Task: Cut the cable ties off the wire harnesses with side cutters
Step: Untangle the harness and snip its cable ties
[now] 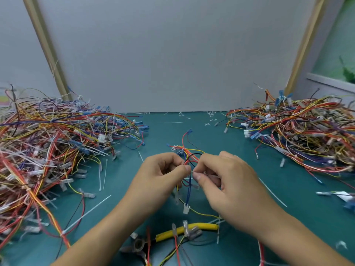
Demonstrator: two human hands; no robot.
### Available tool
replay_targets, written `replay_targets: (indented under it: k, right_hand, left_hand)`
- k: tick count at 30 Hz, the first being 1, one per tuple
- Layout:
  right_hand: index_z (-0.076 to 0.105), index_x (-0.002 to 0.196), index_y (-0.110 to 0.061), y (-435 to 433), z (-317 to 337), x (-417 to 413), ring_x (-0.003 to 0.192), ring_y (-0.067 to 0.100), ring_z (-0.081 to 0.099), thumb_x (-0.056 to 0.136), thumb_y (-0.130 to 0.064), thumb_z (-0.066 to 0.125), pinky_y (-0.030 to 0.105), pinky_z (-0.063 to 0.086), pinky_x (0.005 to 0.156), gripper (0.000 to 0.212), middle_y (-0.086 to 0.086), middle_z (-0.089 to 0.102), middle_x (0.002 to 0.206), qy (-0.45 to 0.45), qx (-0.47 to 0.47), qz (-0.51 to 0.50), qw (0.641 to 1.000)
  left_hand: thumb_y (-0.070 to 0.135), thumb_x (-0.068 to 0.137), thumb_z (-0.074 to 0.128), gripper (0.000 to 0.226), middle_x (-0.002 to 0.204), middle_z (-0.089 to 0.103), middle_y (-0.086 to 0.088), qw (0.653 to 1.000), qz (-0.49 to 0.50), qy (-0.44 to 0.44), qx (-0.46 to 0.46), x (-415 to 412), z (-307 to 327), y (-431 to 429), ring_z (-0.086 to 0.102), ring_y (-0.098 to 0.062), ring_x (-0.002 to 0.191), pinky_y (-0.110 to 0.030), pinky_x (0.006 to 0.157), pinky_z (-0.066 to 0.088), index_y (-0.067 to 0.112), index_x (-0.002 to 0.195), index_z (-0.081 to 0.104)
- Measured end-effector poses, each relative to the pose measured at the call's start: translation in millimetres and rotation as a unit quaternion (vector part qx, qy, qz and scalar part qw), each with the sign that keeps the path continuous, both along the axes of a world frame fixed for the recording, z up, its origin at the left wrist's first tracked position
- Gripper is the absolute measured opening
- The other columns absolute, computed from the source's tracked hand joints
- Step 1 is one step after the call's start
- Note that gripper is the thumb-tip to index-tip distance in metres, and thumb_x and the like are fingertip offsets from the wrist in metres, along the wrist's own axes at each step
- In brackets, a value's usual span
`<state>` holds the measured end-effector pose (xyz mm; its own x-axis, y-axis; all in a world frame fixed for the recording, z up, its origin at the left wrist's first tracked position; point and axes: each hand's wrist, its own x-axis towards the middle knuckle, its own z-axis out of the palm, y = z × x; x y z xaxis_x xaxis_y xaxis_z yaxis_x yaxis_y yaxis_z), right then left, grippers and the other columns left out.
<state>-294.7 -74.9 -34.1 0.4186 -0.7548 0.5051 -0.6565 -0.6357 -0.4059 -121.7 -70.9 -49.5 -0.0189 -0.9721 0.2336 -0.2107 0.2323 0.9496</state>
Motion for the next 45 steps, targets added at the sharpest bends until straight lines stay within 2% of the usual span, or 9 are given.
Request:
replay_targets:
  k: [4, 11, 17, 20, 23, 26, 33, 40, 45]
  right_hand:
    - [0.052, 0.075, -0.023, -1.4, -3.2, 1.1, 0.059, 0.011, 0.043, 0.089, -0.022, 0.064, 0.032, 0.031, 0.054, 0.019, -0.009, 0.045, 0.055, -0.044, 0.061, 0.018, 0.997]
    - [0.054, 0.072, -0.019, -4.9, -2.3, -1.7, 0.045, 0.012, 0.031, 0.091, -0.019, 0.064, 0.023, 0.023, 0.048, 0.022, -0.008, 0.039, 0.046, -0.101, 0.108, 0.049, 0.988]
    - [0.059, 0.072, -0.017, -7.6, -4.3, -6.6, 0.048, 0.007, 0.026, 0.090, -0.016, 0.067, 0.021, 0.023, 0.048, 0.020, -0.006, 0.032, 0.049, -0.148, 0.142, 0.069, 0.976]
    - [0.062, 0.075, -0.021, -3.8, -8.3, -4.0, 0.048, 0.008, 0.031, 0.089, -0.023, 0.069, 0.019, 0.024, 0.050, 0.015, -0.005, 0.035, 0.049, -0.120, 0.135, 0.087, 0.980]
    - [0.066, 0.084, -0.027, -0.4, -12.7, -0.3, 0.062, 0.008, 0.047, 0.085, -0.037, 0.065, 0.017, 0.030, 0.058, 0.009, -0.008, 0.050, 0.060, -0.040, 0.083, 0.095, 0.991]
    - [0.073, 0.089, -0.028, 3.1, -12.0, 2.9, 0.071, 0.008, 0.052, 0.088, -0.042, 0.061, 0.020, 0.039, 0.064, 0.019, -0.012, 0.058, 0.066, 0.016, 0.047, 0.135, 0.990]
    - [0.074, 0.087, -0.027, -3.6, 3.4, -7.2, 0.072, 0.017, 0.061, 0.094, -0.030, 0.059, 0.025, 0.046, 0.061, 0.016, -0.007, 0.063, 0.079, -0.230, -0.012, 0.072, 0.970]
    - [0.071, 0.110, -0.038, -12.2, -4.9, -8.9, 0.083, 0.005, 0.055, 0.092, -0.026, 0.063, 0.017, 0.039, 0.064, 0.023, -0.017, 0.053, 0.098, -0.117, -0.026, 0.015, 0.993]
    - [0.070, 0.104, -0.039, -13.3, -3.1, -10.9, 0.084, -0.005, 0.051, 0.090, -0.038, 0.061, 0.016, 0.042, 0.069, 0.016, -0.019, 0.056, 0.093, -0.078, -0.037, -0.007, 0.996]
  left_hand:
    - [0.030, 0.074, 0.063, 0.023, 0.058, 0.061, -0.007, 1.000, 0.013, -0.007, 0.010, 0.5, 1.9, -0.4, 0.052, -0.015, 0.060, -0.024, 0.059, 0.039, 0.008, 0.067, 0.064]
    - [0.029, 0.076, 0.064, 0.019, 0.058, 0.064, -0.004, 1.000, -0.006, 0.009, 0.010, 5.3, 2.5, -2.8, 0.056, -0.013, 0.059, -0.021, 0.061, 0.042, 0.014, 0.064, 0.067]
    - [0.053, 0.086, 0.055, 0.045, 0.059, 0.061, -0.003, 0.998, -0.002, 0.048, 0.047, 10.0, 0.6, -6.9, 0.055, -0.010, 0.061, -0.021, 0.064, 0.040, 0.016, 0.069, 0.073]
    - [0.061, 0.083, 0.060, 0.057, 0.062, 0.063, -0.003, 0.991, 0.023, 0.065, 0.115, 9.3, -3.5, -11.6, 0.056, -0.013, 0.056, -0.025, 0.059, 0.039, 0.007, 0.074, 0.073]
    - [0.058, 0.081, 0.059, 0.049, 0.061, 0.063, -0.005, 0.986, 0.020, 0.066, 0.152, 9.3, -7.2, -12.2, 0.055, -0.011, 0.048, -0.019, 0.050, 0.041, 0.014, 0.066, 0.073]
    - [0.051, 0.076, 0.065, 0.042, 0.064, 0.065, -0.008, 0.983, 0.011, 0.103, 0.152, 12.7, -10.5, -12.0, 0.056, -0.014, 0.052, -0.023, 0.053, 0.043, 0.011, 0.079, 0.077]
    - [0.028, 0.089, 0.059, 0.029, 0.094, 0.077, -0.006, 0.991, -0.032, 0.115, 0.061, 13.4, -6.4, -8.0, 0.065, -0.012, 0.085, -0.021, 0.084, 0.045, 0.012, 0.106, 0.076]
    - [0.018, 0.092, 0.057, 0.032, 0.102, 0.076, -0.008, 0.992, -0.095, 0.087, -0.005, 3.5, -1.2, 2.1, 0.071, -0.014, 0.094, -0.017, 0.085, 0.050, 0.009, 0.121, 0.067]
    - [0.013, 0.088, 0.061, 0.025, 0.099, 0.077, -0.009, 0.990, -0.104, 0.092, -0.015, 1.8, 2.2, 5.6, 0.073, -0.019, 0.095, -0.018, 0.082, 0.053, 0.006, 0.111, 0.070]
